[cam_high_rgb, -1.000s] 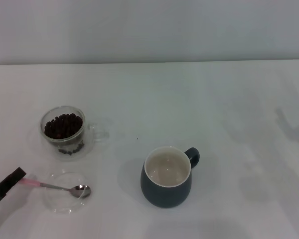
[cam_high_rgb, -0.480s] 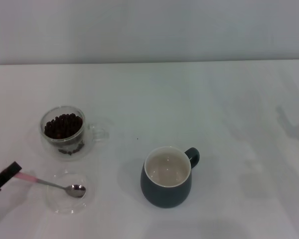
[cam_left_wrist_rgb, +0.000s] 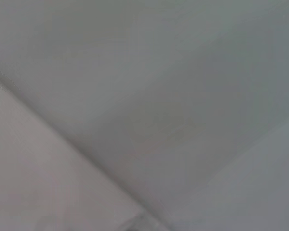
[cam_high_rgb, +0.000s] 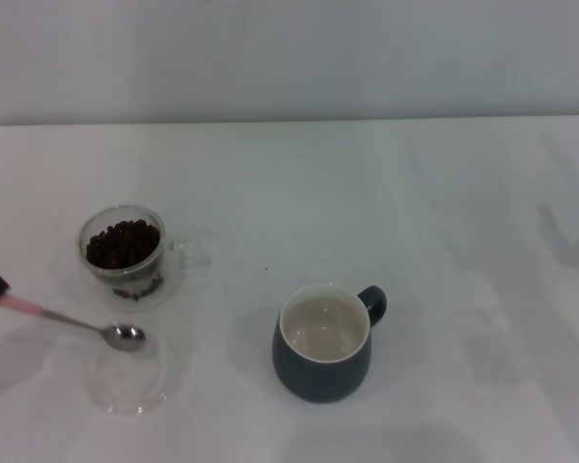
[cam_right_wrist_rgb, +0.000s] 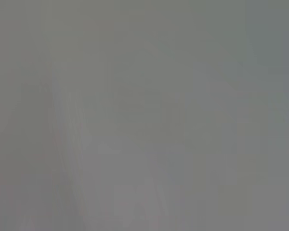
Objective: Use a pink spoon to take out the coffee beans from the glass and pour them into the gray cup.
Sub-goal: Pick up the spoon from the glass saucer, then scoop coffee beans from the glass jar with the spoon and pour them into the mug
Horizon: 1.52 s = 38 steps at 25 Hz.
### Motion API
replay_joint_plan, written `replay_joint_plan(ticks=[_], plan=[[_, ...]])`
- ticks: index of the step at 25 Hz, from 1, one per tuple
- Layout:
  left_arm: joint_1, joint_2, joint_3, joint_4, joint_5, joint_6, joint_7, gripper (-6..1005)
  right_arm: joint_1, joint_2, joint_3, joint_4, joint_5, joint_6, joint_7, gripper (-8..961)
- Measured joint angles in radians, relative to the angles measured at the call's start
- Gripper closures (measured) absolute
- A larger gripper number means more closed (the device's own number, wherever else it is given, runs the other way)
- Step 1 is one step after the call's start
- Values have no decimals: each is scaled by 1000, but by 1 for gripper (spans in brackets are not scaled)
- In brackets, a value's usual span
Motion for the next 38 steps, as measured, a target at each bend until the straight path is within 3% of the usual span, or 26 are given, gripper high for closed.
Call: replay_joint_plan(ticks=[6, 10, 15, 26, 33, 38], plan=[[-9, 22, -12, 95, -110, -90, 20, 861, 0, 0, 2, 2, 0, 4, 0, 108], [-11, 31, -12, 132, -233, -93, 101, 860, 0, 0, 2, 4, 0, 7, -1, 108], [-24, 41, -13, 130, -292, -35, 217, 860, -1, 0, 2, 14, 0, 7, -1, 108], [-98, 29, -4, 121, -198, 26, 247, 861, 1, 1, 2, 29, 0, 3, -2, 108], [-166, 64, -3, 122, -114, 91, 166, 860, 2, 2, 3, 36, 0, 7, -2, 108], [-209, 69, -2, 118, -59, 152, 124, 861, 2, 2, 3, 35, 0, 29, -3, 108]])
